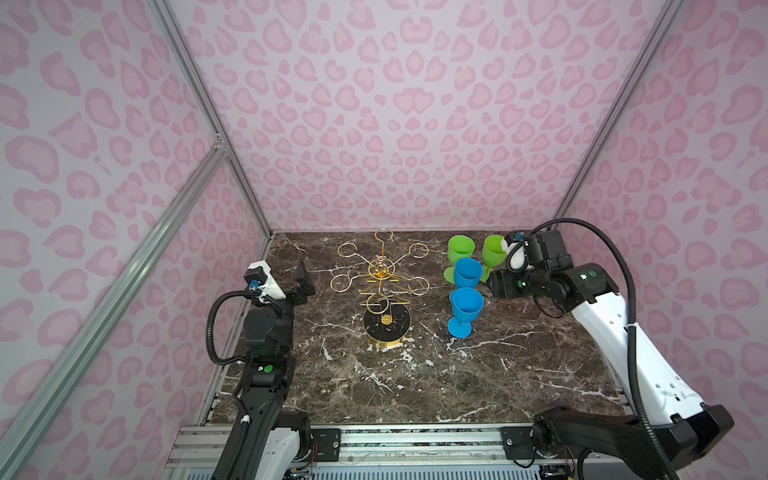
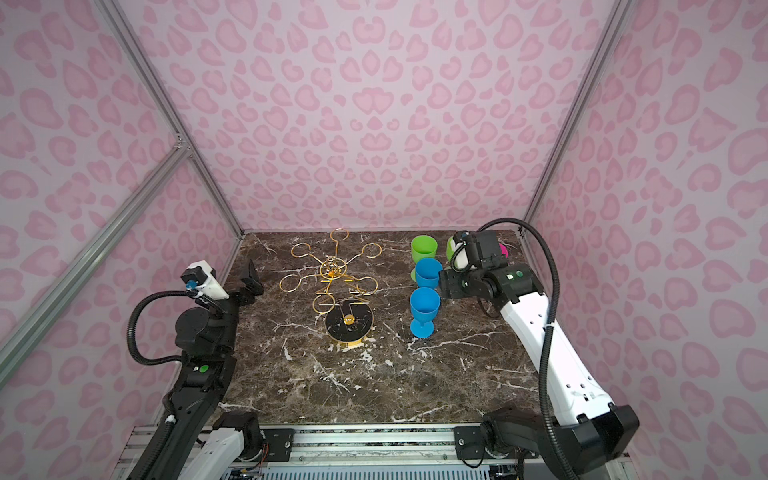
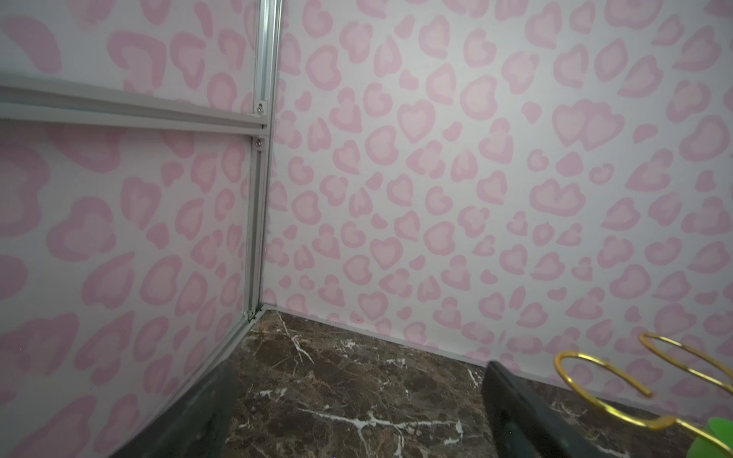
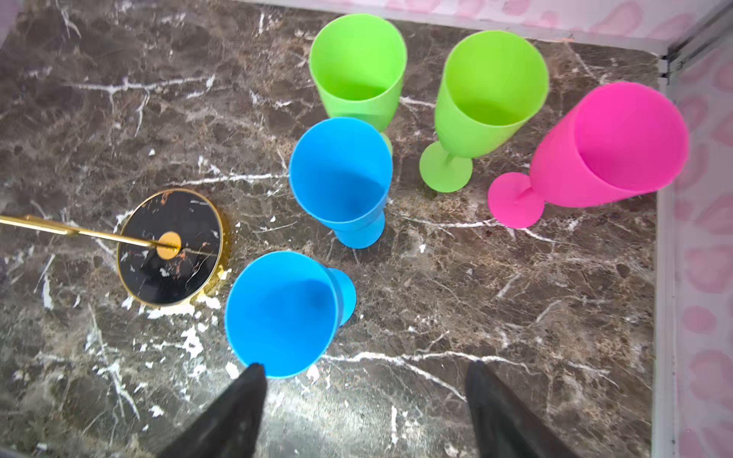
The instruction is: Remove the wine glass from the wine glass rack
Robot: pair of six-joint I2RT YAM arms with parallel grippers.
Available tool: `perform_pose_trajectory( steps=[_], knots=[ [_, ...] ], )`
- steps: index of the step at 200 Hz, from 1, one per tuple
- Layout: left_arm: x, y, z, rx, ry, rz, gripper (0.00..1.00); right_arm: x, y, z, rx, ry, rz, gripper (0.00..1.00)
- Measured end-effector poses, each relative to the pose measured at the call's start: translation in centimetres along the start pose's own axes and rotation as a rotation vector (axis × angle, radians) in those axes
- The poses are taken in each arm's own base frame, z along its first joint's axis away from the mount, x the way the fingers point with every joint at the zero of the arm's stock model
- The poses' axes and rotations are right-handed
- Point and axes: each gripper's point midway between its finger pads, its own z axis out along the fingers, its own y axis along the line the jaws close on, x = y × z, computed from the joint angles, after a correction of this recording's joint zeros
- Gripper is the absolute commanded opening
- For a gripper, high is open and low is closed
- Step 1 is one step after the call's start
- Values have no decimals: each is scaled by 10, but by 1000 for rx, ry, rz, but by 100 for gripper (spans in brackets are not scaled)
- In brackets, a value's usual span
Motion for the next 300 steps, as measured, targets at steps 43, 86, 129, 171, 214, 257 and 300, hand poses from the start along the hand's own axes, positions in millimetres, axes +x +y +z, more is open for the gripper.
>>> perform_pose_trajectory(
  steps=[43, 86, 129, 171, 214, 257, 300],
  knots=[
    [75, 15, 7, -40, 135, 41, 97, 3, -37, 18, 69, -171, 79, 98],
    [128, 27, 2, -49, 214, 87, 97, 24, -62, 54, 165, -252, 98, 98],
    [163, 27, -3, -10, 268, 126, 97, 42, -77, 77, 230, -318, 101, 98],
    [183, 27, -3, 12, 291, 159, 97, 54, -89, 92, 287, -392, 80, 99],
    [209, 25, 13, 47, 348, 186, 98, 63, -102, 111, 337, -447, 39, 99],
    [202, 18, 31, 67, 330, 198, 97, 62, -113, 127, 354, -495, 31, 99],
    [201, 27, 42, 0, 347, 192, 97, 66, -120, 138, 343, -518, 34, 99]
  ],
)
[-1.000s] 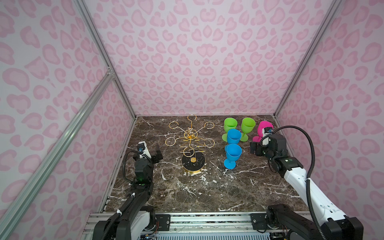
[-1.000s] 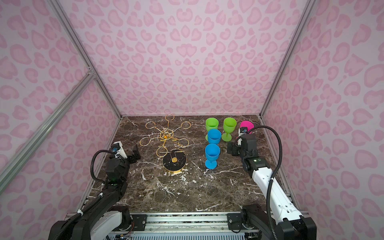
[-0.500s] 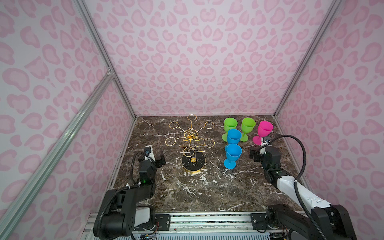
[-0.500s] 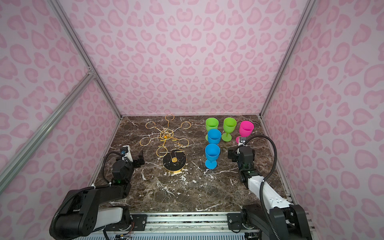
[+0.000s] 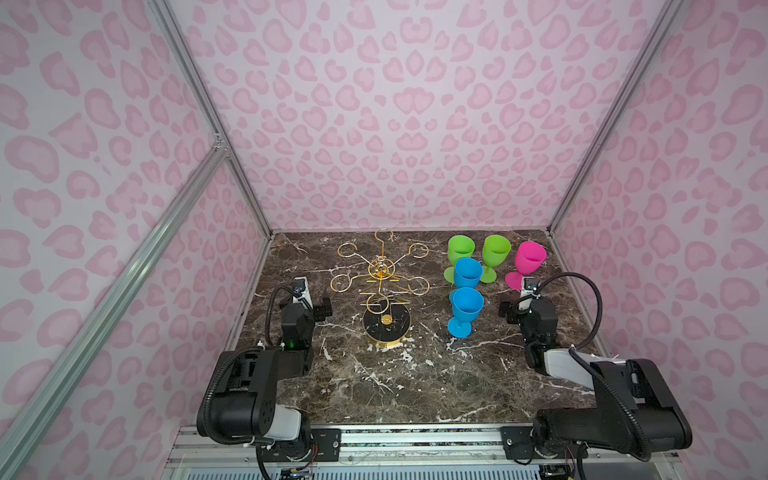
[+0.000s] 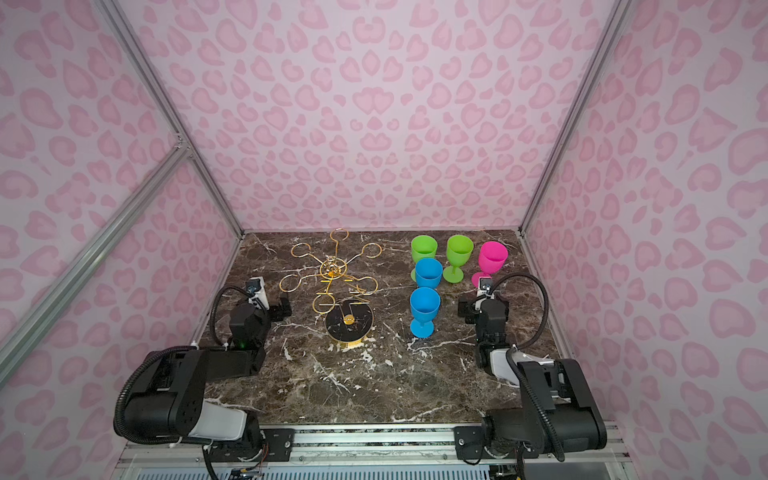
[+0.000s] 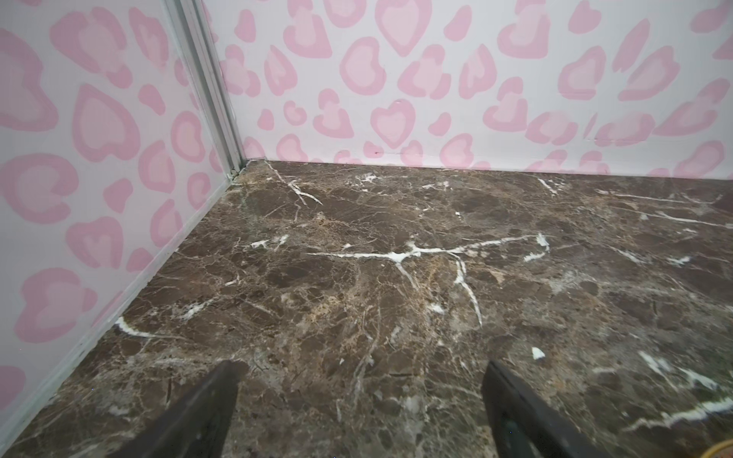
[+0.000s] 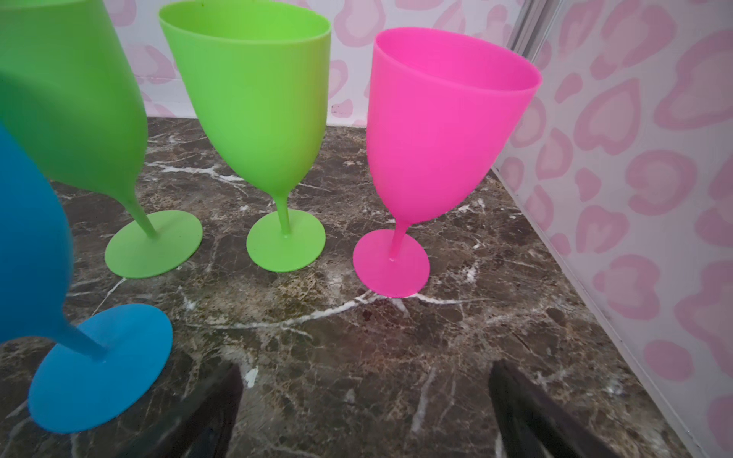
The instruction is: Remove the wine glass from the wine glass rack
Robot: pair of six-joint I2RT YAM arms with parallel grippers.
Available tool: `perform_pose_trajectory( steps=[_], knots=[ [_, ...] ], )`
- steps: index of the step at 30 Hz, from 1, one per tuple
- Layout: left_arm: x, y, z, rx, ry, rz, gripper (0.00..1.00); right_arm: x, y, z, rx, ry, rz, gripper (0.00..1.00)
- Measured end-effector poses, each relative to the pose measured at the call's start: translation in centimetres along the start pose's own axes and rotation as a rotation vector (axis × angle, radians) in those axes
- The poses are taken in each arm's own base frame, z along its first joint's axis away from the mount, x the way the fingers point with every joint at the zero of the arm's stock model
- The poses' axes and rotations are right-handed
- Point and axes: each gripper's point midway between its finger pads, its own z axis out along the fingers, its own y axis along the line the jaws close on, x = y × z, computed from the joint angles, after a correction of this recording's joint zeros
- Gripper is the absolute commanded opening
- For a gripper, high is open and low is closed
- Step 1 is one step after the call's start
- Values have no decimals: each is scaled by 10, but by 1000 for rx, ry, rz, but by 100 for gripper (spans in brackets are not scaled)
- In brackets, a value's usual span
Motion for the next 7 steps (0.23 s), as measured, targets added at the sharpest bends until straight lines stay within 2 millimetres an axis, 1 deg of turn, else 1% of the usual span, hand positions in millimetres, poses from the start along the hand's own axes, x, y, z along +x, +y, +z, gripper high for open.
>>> perform_pose_trajectory(
  steps=[3, 7],
  knots=[
    [4, 3, 0, -19, 18, -4, 97, 0, -1, 3, -8, -11, 7, 99],
    [6, 4, 1, -25, 27, -4, 97, -6, 0, 3, -18, -40, 20, 99]
  ],
)
